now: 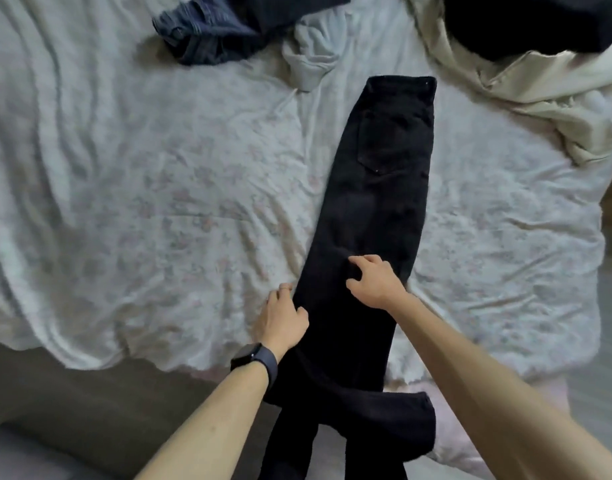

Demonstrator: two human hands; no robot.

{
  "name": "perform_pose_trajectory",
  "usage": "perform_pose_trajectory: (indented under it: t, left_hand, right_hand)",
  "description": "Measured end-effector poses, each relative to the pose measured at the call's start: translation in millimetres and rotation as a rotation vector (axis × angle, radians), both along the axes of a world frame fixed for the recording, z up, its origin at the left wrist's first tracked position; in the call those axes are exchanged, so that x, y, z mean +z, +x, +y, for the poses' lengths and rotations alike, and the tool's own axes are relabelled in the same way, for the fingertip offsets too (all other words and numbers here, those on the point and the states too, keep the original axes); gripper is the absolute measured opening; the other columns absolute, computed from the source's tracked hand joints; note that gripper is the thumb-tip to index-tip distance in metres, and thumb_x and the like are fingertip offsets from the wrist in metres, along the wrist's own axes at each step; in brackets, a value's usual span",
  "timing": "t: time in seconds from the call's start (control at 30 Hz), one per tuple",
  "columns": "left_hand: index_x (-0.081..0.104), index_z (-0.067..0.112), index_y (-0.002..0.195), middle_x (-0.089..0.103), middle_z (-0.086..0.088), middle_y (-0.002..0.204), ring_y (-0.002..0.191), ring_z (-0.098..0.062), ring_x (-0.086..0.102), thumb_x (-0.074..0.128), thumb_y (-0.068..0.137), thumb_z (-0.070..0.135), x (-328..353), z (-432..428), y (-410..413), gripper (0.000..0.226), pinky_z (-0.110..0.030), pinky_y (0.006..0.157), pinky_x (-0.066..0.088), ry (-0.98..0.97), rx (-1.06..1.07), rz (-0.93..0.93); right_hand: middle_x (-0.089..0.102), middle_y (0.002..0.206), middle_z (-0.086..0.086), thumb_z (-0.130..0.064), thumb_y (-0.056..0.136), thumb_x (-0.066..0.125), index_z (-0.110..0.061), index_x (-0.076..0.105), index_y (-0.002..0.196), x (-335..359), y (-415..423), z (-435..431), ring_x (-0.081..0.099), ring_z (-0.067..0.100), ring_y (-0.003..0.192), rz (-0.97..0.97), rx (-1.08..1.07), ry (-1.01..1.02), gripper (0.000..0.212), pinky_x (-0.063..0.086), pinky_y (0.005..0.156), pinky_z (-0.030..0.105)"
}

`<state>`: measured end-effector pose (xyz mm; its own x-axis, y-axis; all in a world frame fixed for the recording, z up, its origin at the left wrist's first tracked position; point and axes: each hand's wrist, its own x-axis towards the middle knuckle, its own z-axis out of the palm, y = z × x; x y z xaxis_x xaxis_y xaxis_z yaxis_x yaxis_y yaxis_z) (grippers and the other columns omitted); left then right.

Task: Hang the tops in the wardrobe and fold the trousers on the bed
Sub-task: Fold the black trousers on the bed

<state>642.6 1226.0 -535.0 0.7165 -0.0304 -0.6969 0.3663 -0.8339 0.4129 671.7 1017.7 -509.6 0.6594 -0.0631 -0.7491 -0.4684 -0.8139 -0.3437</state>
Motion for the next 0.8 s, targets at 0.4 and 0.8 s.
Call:
perform_pose_trajectory:
  t: [0.4,0.8]
  left_hand:
    - [0.040,0.022,0.144,0.044,-0.002,0.145,0.120,-0.018,0.053,0.052,0.097,0.028,53.9,-97.5,184.9,0.049,-0.032,0.096,0.044,-0.141,-0.209,-0.207]
    - [0.030,0.045,0.152,0.021,0.009,0.163,0.144,-0.019,0.032,0.046,0.100,0.051,10.6,-200.2,288.1,0.054,-0.042,0.106,0.045,0.032,-0.630,-0.335]
  right_hand:
    - [0.057,0.139,0.002,-0.026,0.096,0.060,-0.018,0.049,0.145,31.7,39.3,-86.8,0.057,0.017,0.122,-0.300,-0.508,0.099,0.050,0.044,0.098,0.025]
    - [0.061,0.077,0.011,-0.011,0.085,0.044,-0.009,0.060,0.085,-2.3,140.9,-194.0,0.057,0.025,0.065,0.087,-0.980,0.431,0.017,0.051,0.054,0.028]
